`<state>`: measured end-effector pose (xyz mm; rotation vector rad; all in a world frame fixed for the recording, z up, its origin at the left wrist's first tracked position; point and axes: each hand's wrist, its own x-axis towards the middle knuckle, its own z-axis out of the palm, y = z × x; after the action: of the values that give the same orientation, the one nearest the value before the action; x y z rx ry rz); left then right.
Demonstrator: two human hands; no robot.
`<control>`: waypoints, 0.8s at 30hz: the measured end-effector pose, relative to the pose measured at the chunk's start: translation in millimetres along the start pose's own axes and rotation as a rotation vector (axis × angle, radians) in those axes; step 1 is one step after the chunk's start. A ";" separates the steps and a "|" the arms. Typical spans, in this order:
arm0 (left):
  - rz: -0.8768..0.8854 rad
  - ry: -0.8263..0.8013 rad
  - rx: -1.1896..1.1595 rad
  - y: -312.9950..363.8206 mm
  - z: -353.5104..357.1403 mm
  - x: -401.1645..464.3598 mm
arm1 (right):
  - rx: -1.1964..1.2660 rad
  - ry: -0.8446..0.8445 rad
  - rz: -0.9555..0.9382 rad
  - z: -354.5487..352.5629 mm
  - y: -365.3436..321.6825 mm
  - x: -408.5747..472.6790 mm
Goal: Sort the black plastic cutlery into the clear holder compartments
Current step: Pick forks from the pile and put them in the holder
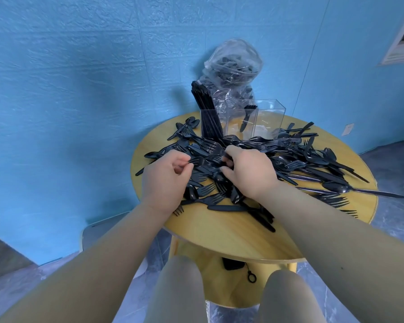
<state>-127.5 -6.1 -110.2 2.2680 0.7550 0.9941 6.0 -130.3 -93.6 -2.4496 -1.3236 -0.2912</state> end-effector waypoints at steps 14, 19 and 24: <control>0.121 0.047 -0.079 16.1 -26.6 40.7 | 0.195 0.272 -0.090 -33.0 -18.8 36.5; 0.187 0.042 -0.111 27.5 -27.1 51.3 | 0.227 0.179 -0.172 -37.9 -24.5 38.5; 0.077 0.006 -0.134 32.2 -23.7 50.9 | 0.263 0.068 -0.120 -39.0 -18.8 30.7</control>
<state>-108.2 11.8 -51.1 2.1932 0.5889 1.0547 6.2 -112.4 -43.6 -2.1310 -1.3861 -0.2125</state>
